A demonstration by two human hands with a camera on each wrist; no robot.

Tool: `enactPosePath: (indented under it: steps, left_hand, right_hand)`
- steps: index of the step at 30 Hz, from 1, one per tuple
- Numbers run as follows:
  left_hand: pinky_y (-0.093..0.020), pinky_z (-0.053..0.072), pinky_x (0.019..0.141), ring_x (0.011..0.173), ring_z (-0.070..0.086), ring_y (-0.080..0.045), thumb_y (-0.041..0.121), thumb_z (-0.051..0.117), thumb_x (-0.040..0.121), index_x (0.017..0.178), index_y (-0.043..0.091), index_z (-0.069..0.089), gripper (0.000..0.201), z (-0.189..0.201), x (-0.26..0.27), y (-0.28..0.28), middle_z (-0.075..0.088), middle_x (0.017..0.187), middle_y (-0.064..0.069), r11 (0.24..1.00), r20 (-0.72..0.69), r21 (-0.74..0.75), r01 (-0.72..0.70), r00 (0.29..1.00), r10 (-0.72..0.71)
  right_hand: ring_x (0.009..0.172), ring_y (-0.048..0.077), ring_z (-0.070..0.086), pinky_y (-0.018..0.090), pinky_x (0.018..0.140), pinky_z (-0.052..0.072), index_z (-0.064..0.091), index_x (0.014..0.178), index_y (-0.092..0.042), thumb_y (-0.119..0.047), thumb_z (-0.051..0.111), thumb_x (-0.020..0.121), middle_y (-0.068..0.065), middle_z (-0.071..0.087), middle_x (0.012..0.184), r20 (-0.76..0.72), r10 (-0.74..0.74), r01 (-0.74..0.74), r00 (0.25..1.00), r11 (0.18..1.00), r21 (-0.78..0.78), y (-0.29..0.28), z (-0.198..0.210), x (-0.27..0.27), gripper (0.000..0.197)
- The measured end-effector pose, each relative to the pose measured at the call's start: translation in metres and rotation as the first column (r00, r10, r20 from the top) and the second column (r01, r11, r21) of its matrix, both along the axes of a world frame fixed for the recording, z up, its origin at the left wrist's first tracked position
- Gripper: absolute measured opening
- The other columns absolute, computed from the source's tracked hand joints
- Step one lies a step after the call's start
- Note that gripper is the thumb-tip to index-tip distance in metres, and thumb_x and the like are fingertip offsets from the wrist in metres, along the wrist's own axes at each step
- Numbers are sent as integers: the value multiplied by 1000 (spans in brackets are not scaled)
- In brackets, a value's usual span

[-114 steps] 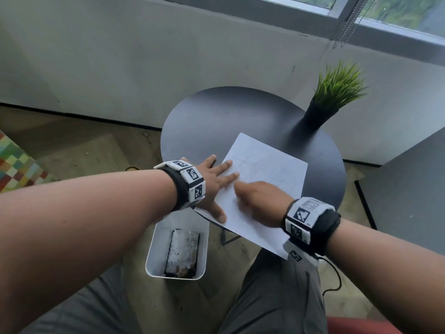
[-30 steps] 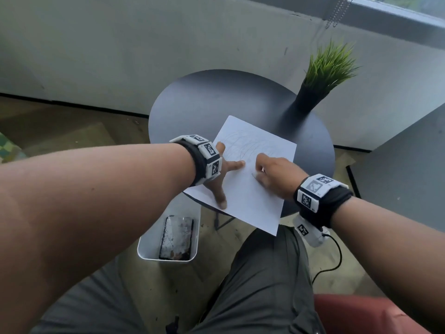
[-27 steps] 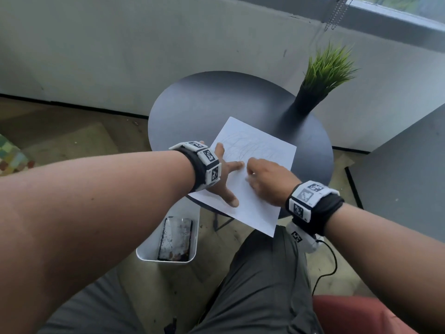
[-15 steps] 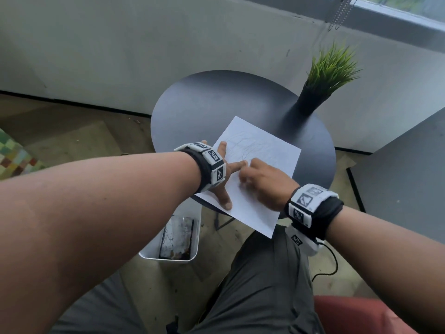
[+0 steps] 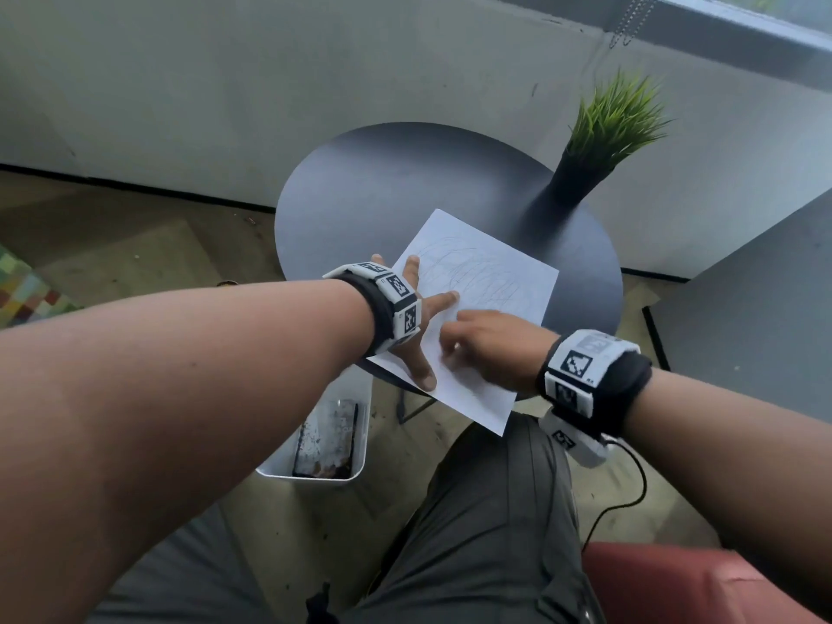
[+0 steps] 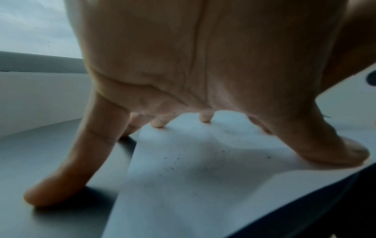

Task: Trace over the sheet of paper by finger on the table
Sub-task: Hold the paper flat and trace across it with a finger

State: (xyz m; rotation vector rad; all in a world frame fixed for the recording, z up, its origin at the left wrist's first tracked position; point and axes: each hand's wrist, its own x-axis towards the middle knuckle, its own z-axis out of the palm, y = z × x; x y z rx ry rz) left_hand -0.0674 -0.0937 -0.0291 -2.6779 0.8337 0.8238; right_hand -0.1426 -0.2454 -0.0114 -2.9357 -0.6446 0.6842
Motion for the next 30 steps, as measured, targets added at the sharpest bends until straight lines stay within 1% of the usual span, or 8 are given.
enactPosePath:
  steps: [3,9,11,13,14,19,25,30]
  left_hand:
    - [-78,20,109,142,-14,-65,95,68,32,142,64,-21,145,-1,0,0,-31,163,-10,1000,-5,-3,0,1000,0]
    - [-79,20,109,141,-14,-67,98,62,25,139,66,-25,146,-4,1,2,-33,162,-11,1000,3,-9,14,1000,-14]
    - [-78,19,110,141,-16,-66,98,62,26,139,65,-25,147,-5,1,2,-33,162,-11,1000,-5,-11,11,1000,-12]
    - [-76,18,111,142,-16,-65,97,64,30,140,65,-25,145,-5,1,2,-34,162,-11,1000,-9,-13,1,1000,-1]
    - [-76,18,111,142,-17,-65,97,63,30,139,65,-26,144,-6,1,2,-34,162,-10,1000,-10,-14,0,1000,0]
    - [-81,20,106,142,-20,-62,99,58,21,131,71,-26,141,-8,2,7,-36,161,-5,998,-35,-60,3,999,-5]
    - [-78,15,111,141,-19,-65,98,62,32,139,65,-27,144,-6,2,2,-35,161,-10,1000,-9,-16,10,1000,-11]
    - [-81,16,107,141,-23,-63,100,55,18,134,69,-28,146,-11,3,6,-39,159,-9,999,-23,-40,11,1000,-12]
  right_hand:
    - [104,27,50,35,85,42,54,107,-22,-28,51,94,3,53,105,96,-191,197,977,979,-56,-20,1,13,15]
    - [92,19,49,35,82,45,56,110,-23,-25,52,95,0,57,103,-59,44,-43,997,999,19,8,1,-18,15]
    - [90,20,48,34,79,44,54,106,-23,-26,52,94,2,60,106,-3,-143,143,990,989,23,-3,0,-1,13]
    - [89,24,52,34,75,45,51,101,-22,-29,51,92,7,61,104,41,-423,421,905,906,44,-12,-3,14,12]
    - [88,26,54,35,73,44,49,99,-21,-29,50,92,8,61,102,57,-486,482,872,873,70,-12,-6,16,12]
    - [97,27,58,37,81,46,51,115,-21,-23,49,93,4,63,102,36,-299,289,954,942,173,16,-10,6,22]
    - [99,27,57,31,76,41,60,96,-14,-24,56,89,6,64,103,63,-622,605,780,777,175,-17,-9,36,13]
    - [90,24,57,35,78,45,54,101,-20,-29,53,92,3,64,99,-65,-399,403,915,888,221,19,-21,7,13]
